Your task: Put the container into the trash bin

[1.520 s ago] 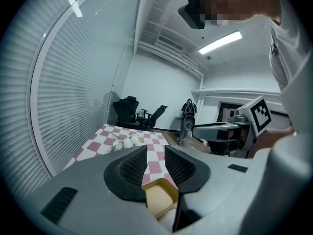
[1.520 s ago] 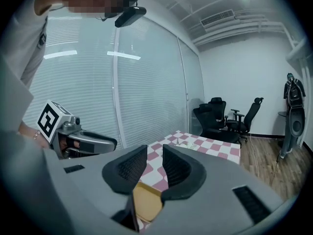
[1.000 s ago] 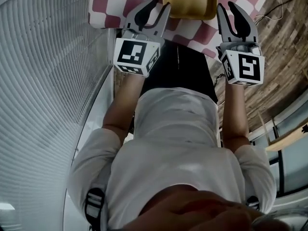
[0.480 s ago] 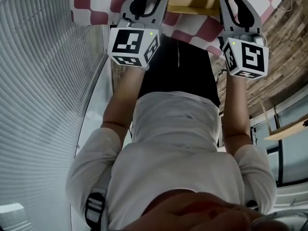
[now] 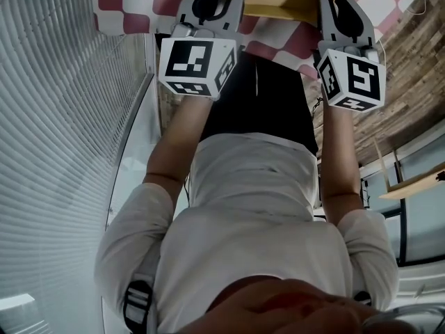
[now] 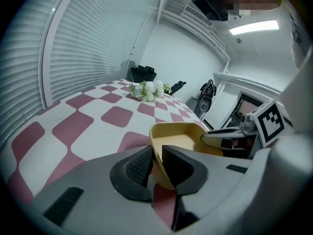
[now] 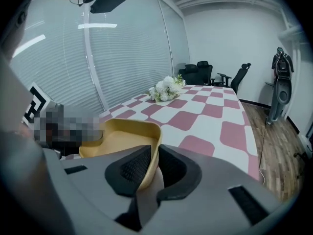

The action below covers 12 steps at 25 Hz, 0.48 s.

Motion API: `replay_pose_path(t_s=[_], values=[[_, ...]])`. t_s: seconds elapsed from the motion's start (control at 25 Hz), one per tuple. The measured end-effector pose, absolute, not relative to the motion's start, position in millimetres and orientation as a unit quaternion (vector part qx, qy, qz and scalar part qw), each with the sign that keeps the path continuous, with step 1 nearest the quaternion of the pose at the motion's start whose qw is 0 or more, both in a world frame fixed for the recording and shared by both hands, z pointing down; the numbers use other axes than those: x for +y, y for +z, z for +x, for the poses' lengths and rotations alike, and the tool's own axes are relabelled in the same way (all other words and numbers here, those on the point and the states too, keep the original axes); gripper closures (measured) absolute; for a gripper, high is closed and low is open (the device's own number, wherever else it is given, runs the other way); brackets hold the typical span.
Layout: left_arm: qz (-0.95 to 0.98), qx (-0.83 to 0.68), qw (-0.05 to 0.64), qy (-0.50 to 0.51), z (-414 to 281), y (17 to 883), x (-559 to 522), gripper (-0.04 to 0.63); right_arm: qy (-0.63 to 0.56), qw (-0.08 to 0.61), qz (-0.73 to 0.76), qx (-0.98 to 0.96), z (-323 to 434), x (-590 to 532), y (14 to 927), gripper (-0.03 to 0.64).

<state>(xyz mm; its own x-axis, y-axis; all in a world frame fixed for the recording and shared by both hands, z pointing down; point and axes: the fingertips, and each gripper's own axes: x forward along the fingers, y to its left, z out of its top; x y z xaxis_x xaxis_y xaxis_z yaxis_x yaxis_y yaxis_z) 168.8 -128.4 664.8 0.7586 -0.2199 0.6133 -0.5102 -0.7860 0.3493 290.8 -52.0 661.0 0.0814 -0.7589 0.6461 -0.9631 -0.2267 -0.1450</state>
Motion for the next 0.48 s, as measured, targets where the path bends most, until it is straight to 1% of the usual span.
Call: replay_pose_path(t_s=[0.16,0.48], values=[[0.905,-0.2,0.25,0.278,171,647,-130,0.517,0.302,0.158,0.729,-0.594,295,-57,639,0.557],[0.92,-0.196,0.233,0.246,189,607,-134,0.52,0.268,0.145,0.746,-0.592,311,-57,597,0.557]])
